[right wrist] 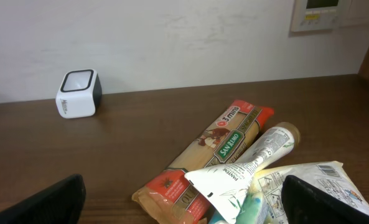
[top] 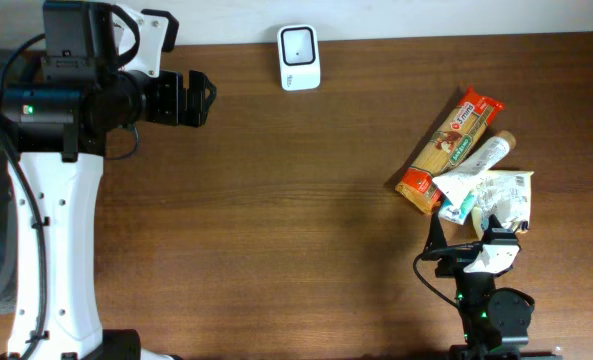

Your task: Scan the item barcode

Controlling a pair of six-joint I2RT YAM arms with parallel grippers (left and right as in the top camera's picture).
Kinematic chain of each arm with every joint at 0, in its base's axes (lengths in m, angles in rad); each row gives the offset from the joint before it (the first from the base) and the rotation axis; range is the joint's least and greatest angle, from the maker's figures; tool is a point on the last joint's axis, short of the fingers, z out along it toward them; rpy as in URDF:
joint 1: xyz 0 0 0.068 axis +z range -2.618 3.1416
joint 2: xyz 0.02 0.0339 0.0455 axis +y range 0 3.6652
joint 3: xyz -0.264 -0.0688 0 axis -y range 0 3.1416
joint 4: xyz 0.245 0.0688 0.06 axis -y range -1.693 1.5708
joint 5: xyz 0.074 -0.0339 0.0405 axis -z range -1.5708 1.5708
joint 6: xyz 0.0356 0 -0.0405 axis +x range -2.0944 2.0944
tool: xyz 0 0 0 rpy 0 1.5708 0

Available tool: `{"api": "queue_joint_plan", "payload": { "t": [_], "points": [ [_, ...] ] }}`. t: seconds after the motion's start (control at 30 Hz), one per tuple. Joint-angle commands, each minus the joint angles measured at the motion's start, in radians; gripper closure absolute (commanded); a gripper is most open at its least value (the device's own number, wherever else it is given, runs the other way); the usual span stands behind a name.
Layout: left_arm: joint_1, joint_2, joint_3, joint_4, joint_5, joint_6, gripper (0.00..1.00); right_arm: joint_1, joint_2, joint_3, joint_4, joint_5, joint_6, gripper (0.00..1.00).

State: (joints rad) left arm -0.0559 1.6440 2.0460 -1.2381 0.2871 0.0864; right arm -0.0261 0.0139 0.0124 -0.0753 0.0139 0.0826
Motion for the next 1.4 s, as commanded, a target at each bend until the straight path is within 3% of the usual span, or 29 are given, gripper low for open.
{"api": "queue_joint_plan", "payload": {
  "t": [0.0, 0.13, 0.2, 0.4, 0.6, 0.7, 0.8, 1.37],
  "points": [
    [0.004, -0.005, 0.005, 0.002, 0.004, 0.017, 0.01, -0.002, -0.010, -0.007, -0.005, -0.002, 0.000, 0.01],
    [0.002, -0.097, -0.029, -0.029, -0.098, 0.127, 0.01, -0.002, -0.010, -0.007, -0.005, -0.002, 0.000, 0.01],
    [0.002, -0.206, -0.157, 0.069, -0.097, 0.147, 0.01, -0.002, -0.010, -0.007, -0.005, -0.002, 0.000, 0.01],
    [0.044, -0.833, -1.138, 0.830, -0.051, 0.146, 0.01, -0.002, -0.010, -0.007, -0.005, -0.002, 0.000, 0.01],
    [0.068, -1.404, -1.785, 1.189, -0.095, 0.148, 0.01, -0.002, -0.010, -0.007, -0.005, -0.002, 0.000, 0.01],
    [0.068, -1.576, -1.977, 1.229, -0.136, 0.169, 0.01, -0.002, -0.010, -0.007, -0.005, -0.002, 0.000, 0.01],
    [0.068, -1.640, -2.037, 1.174, -0.147, 0.180, 0.01, -0.002, -0.010, -0.007, -0.005, -0.002, 0.000, 0.01],
    [0.068, -1.639, -2.037, 1.170, -0.146, 0.177, 0.01, -0.002, -0.010, -0.007, -0.005, -0.002, 0.000, 0.01]
  ]
}}
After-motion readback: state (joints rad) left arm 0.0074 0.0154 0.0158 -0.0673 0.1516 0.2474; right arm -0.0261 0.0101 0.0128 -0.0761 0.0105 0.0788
